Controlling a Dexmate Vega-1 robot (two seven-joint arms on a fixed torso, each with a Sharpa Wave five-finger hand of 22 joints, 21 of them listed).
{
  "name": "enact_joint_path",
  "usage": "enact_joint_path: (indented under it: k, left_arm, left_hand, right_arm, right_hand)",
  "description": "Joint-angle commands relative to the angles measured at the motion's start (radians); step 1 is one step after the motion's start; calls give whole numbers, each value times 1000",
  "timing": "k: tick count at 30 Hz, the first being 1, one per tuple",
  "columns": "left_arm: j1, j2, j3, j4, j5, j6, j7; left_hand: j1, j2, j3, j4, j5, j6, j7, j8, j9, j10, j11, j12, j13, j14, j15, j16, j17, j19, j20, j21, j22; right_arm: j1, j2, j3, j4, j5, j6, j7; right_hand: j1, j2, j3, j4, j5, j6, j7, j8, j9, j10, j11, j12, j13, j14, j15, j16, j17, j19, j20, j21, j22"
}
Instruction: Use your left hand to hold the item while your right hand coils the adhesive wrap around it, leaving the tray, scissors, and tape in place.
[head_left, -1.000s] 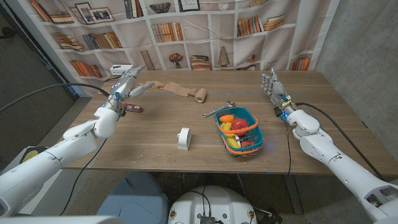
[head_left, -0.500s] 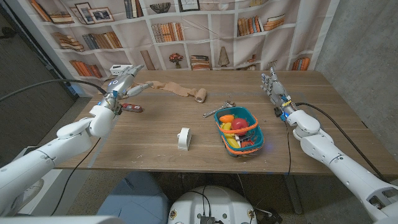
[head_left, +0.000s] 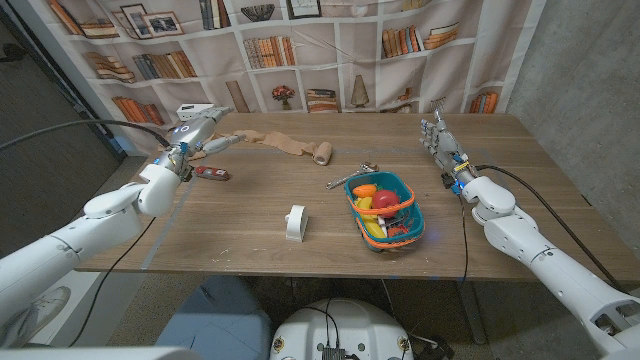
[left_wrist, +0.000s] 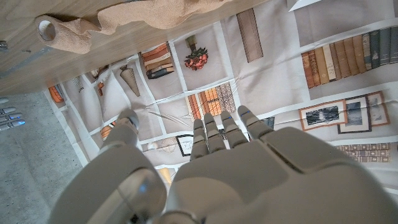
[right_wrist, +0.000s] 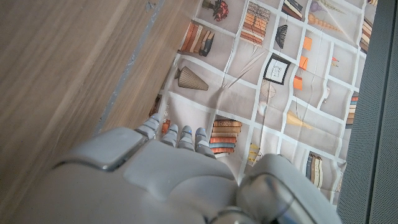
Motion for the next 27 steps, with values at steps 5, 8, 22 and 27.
enact_joint_path:
  k: [5,8,22,27]
  left_arm:
    - [-19,28,7,4,13,-1,-51]
    - [-10,37,3,-15,21,30,-59]
    - [9,72,-7,-41,32,87,-87]
    - [22,81,-12,-48,31,105,-86]
  left_hand:
    - [30,-3,2,-2,-3,1,-5,-4,4,4,-5,1,4,4,-7,-7,2,-3,-2,-4,1]
    - [34,-4,2,-3,-3,-3,-7,-6,5,1,-4,0,5,2,-7,-9,2,-4,-1,-5,1]
    - [52,-19,2,-5,-5,15,0,-1,8,16,-3,3,8,3,-5,-13,3,-9,12,-12,2]
    - [57,-21,2,-4,-4,16,-3,-1,9,22,-6,4,8,8,-6,-13,3,-6,12,-12,2]
  right_arm:
    - [11,10,-6,19,-8,-8,-14]
    - [14,12,-7,26,-10,1,-10]
    - [44,28,-16,71,-7,13,18]
    - [50,30,-18,78,-7,16,23]
  right_hand:
    - [13,2,0,-3,-4,4,-3,3,2,-1,2,2,3,-85,-8,2,3,0,0,3,5]
    - [14,2,0,-4,-5,4,-3,3,2,-1,1,2,3,-87,-8,1,3,-3,1,2,5]
    - [18,3,1,-7,-7,-2,-6,0,3,3,-5,2,3,-92,-6,0,3,-6,5,1,5]
    - [19,3,1,-7,-8,-1,-5,1,3,4,-5,3,3,-92,-6,0,3,-7,6,1,5]
